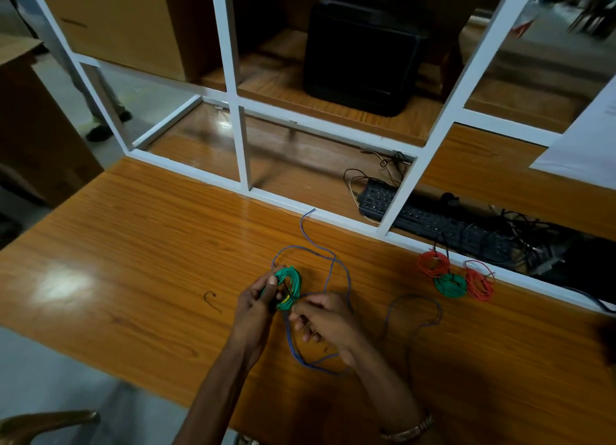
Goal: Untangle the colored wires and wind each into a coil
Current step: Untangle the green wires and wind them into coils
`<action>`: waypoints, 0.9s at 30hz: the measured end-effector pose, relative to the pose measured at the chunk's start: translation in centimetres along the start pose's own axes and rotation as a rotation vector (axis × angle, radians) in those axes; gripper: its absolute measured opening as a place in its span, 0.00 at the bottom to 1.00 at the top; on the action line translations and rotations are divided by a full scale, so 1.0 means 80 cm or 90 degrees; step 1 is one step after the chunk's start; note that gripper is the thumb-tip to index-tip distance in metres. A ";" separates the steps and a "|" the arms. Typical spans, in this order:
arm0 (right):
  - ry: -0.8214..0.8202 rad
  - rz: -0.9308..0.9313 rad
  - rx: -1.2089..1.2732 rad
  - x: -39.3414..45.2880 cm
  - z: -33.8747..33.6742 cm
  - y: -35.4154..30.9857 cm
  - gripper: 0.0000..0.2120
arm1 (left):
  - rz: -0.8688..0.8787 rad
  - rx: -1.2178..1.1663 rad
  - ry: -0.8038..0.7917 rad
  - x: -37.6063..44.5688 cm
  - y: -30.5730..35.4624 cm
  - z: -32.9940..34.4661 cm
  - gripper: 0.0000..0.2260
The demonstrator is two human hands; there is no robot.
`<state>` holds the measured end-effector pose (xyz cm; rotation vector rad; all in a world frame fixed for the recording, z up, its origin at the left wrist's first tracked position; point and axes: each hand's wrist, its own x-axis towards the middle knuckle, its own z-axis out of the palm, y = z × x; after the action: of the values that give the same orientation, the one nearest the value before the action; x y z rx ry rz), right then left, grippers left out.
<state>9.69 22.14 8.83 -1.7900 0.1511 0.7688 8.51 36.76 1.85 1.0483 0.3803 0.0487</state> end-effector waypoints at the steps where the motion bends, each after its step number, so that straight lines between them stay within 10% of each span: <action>1: 0.002 0.000 0.003 0.001 -0.002 -0.001 0.11 | -0.002 -0.011 -0.004 -0.002 -0.001 0.002 0.16; 18: -0.008 -0.017 0.073 0.010 -0.066 0.009 0.04 | -0.036 -0.054 0.007 0.007 -0.011 0.069 0.11; 22: 0.003 -0.013 0.097 0.009 -0.084 0.013 0.04 | -0.030 -0.087 0.022 0.014 -0.016 0.085 0.27; 27: 0.026 0.000 0.115 0.003 -0.096 0.023 0.04 | -0.050 -0.067 0.008 0.017 -0.031 0.102 0.15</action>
<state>12.29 14.73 8.46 -1.6347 0.2399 0.6958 12.15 28.97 2.91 0.9287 0.4264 0.0054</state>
